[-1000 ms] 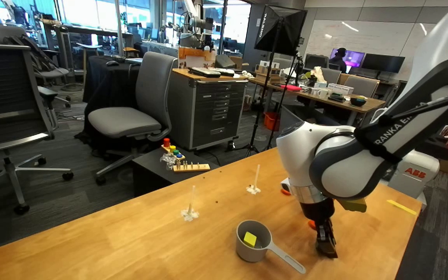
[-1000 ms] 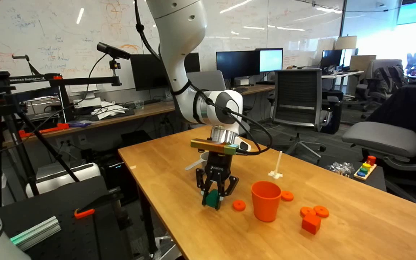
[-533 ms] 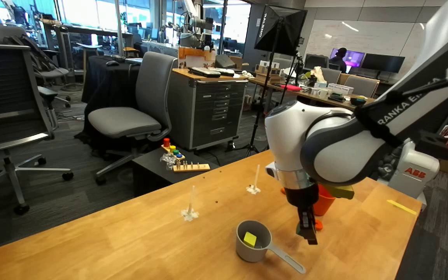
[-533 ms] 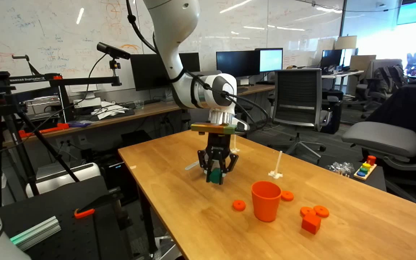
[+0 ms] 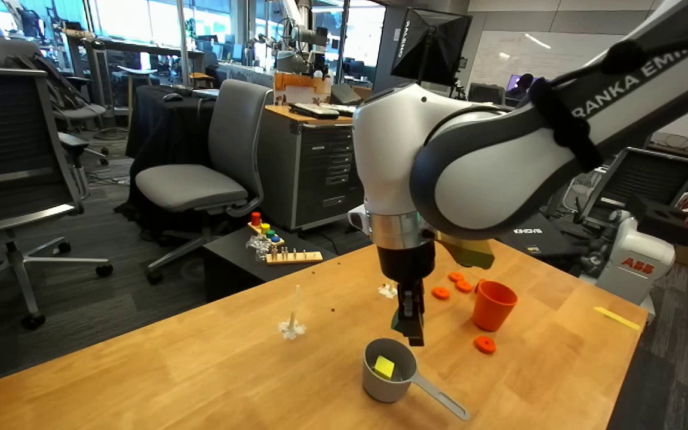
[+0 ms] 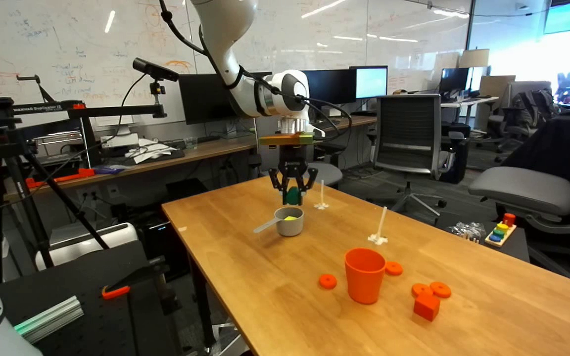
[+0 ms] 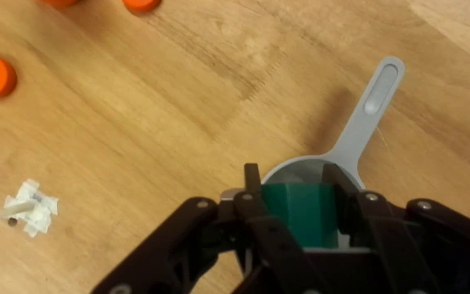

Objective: Pick up the yellow, green and orange objects and put them in the pot

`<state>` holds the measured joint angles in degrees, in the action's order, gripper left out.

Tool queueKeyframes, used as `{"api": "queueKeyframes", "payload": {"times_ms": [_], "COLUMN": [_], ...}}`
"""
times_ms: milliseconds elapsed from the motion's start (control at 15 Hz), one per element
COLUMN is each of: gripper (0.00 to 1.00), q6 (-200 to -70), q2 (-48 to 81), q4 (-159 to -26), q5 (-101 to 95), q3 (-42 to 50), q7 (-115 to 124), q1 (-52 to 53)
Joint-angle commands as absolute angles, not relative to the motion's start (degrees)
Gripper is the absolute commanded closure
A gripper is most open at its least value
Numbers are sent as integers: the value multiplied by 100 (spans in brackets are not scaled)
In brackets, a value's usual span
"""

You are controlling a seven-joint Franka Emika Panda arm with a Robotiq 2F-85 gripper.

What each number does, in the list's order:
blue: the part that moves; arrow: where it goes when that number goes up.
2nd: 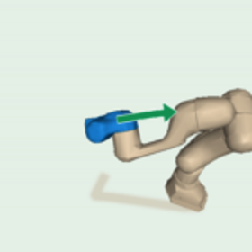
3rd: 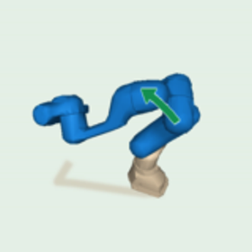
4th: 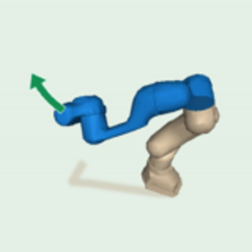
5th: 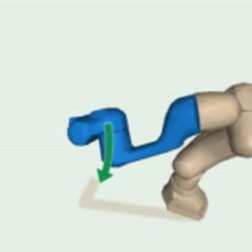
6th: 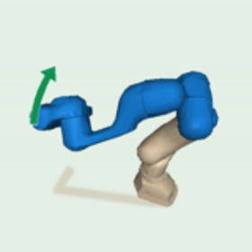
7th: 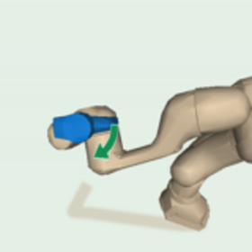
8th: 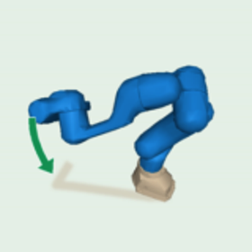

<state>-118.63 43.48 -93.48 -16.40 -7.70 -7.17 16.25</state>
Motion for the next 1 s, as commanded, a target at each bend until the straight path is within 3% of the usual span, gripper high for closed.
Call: {"api": "queueKeyframes", "payload": {"times_ms": [0, 67, 133, 267, 467, 933], "gripper": [83, 83, 33, 28, 3, 0], "q6": [-11517, -11465, -11407, -11308, -11170, -10872], "q2": [4796, 4924, 5032, 5229, 5442, 5059], "q4": [-8593, -8423, -8300, -8076, -7814, -7903], "q5": [-1564, -1558, -1544, -1525, -1505, -1798], "q3": [-816, -813, -815, -817, -812, -423], "q7": [-887, -914, -938, -977, -1025, -754], "q1": [1694, 1711, 1723, 1735, 1734, 1702]}}
